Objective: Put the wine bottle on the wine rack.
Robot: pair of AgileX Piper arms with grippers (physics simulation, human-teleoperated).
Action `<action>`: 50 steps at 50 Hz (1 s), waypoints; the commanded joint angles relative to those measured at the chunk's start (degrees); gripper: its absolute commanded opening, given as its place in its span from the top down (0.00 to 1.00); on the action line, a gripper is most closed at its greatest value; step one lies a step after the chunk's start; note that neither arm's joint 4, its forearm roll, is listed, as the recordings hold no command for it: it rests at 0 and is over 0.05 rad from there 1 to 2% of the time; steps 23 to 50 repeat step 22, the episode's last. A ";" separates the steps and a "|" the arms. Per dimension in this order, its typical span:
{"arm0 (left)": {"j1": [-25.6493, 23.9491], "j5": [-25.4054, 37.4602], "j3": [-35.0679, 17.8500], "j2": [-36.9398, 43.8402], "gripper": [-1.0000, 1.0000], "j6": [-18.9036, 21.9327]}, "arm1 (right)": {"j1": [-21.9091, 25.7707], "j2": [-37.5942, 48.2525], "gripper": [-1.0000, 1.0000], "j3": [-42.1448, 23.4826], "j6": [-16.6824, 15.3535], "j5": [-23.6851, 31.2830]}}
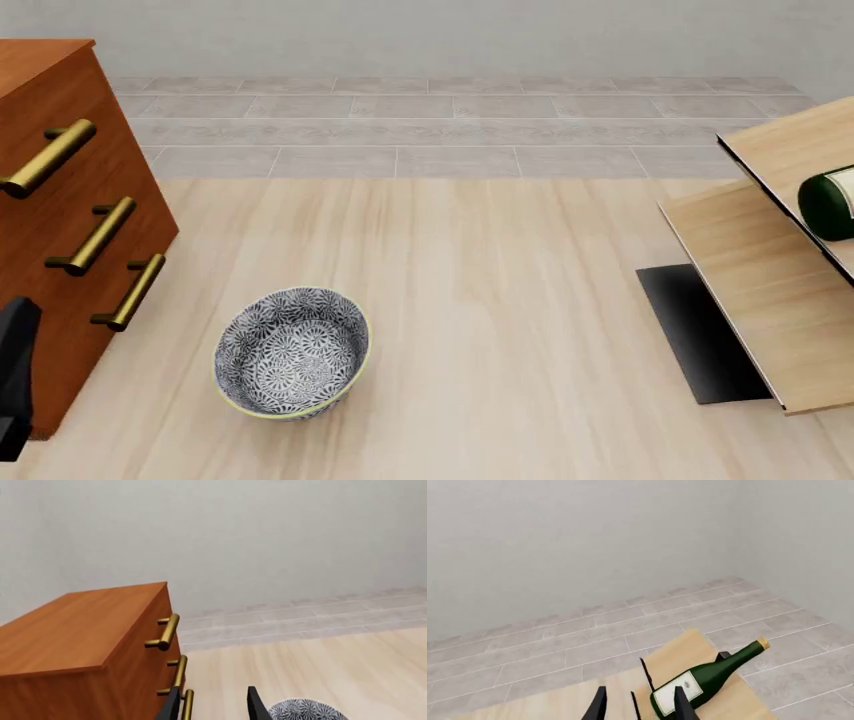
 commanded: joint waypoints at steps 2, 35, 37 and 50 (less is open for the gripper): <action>0.09 1.59 -2.33 0.00 0.00 0.19 | 2.12 -6.66 0.00 4.23 -2.46 1.61; -0.03 3.76 -5.15 0.00 0.00 0.55 | 8.14 -15.14 0.00 8.96 -7.80 4.85; -0.03 3.76 -5.15 0.00 0.00 0.55 | 8.14 -15.14 0.00 8.96 -7.80 4.85; -0.03 3.76 -5.15 0.00 0.00 0.55 | 8.14 -15.14 0.00 8.96 -7.80 4.85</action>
